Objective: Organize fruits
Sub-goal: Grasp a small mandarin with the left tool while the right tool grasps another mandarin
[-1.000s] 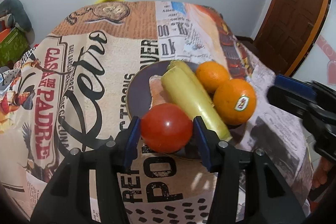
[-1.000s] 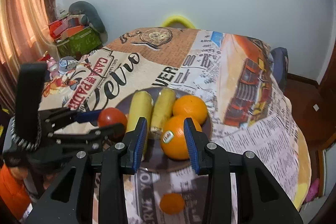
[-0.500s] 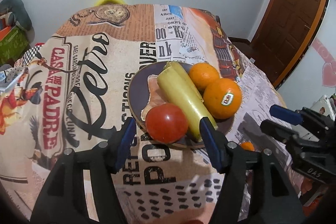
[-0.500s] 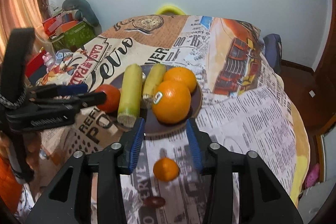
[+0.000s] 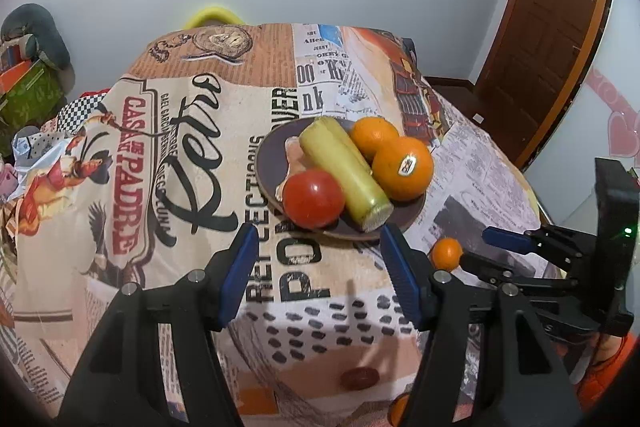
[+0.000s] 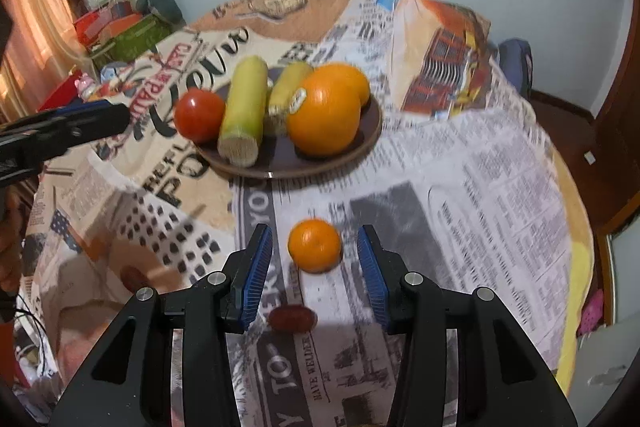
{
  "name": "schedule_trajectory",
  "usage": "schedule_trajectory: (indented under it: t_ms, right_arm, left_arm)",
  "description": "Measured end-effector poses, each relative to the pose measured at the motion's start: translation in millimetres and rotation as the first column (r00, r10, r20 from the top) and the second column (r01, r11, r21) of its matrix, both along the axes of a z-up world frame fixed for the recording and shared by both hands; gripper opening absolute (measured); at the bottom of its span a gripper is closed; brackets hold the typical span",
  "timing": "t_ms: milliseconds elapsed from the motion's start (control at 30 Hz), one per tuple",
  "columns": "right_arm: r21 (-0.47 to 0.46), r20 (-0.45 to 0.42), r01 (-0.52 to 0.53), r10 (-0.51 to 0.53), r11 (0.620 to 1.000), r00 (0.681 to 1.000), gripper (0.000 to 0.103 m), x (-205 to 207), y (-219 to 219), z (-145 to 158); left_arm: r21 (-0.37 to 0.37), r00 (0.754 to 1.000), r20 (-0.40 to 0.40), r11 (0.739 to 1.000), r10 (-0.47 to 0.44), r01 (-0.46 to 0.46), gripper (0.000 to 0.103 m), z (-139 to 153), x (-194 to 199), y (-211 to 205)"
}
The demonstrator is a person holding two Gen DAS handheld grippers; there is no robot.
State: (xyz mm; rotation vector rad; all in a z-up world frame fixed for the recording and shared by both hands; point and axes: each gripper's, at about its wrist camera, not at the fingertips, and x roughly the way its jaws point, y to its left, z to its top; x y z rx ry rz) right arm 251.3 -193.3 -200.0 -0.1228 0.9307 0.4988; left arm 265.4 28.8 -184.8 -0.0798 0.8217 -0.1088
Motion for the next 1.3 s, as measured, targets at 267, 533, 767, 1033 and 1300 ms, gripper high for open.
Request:
schedule_trajectory:
  t_ms: [267, 533, 767, 1033, 1300]
  right_arm:
    - [0.012, -0.05, -0.009, 0.009, 1.0, 0.999, 0.041, 8.8, 3.0, -17.9]
    - [0.039, -0.072, -0.001, 0.003, 0.999, 0.997, 0.032, 12.1, 2.1, -24.7]
    - [0.055, -0.024, 0.016, -0.015, 0.998, 1.0, 0.032, -5.0, -4.1, -4.8]
    - [0.052, 0.056, 0.017, -0.02, 0.998, 0.998, 0.032, -38.5, -13.2, 31.3]
    - [0.06, 0.103, 0.017, -0.023, 0.998, 0.994, 0.032, -69.4, -18.3, 53.0]
  left_arm:
    - [0.027, 0.998, -0.058, 1.0, -0.012, 0.013, 0.063, -26.9, -2.2, -6.4]
    - [0.02, 0.996, -0.082, 0.999, -0.023, 0.025, 0.063, -34.1, -5.1, -11.7]
    - [0.015, 0.996, -0.088, 0.999, -0.027, 0.028, 0.063, -28.6, -16.6, -18.1]
    - [0.013, 0.996, -0.078, 0.999, -0.049, 0.05, 0.063, -16.6, -47.6, -29.6]
    - [0.018, 0.993, -0.09, 0.997, -0.069, 0.071, 0.063, -17.8, -79.1, -41.0]
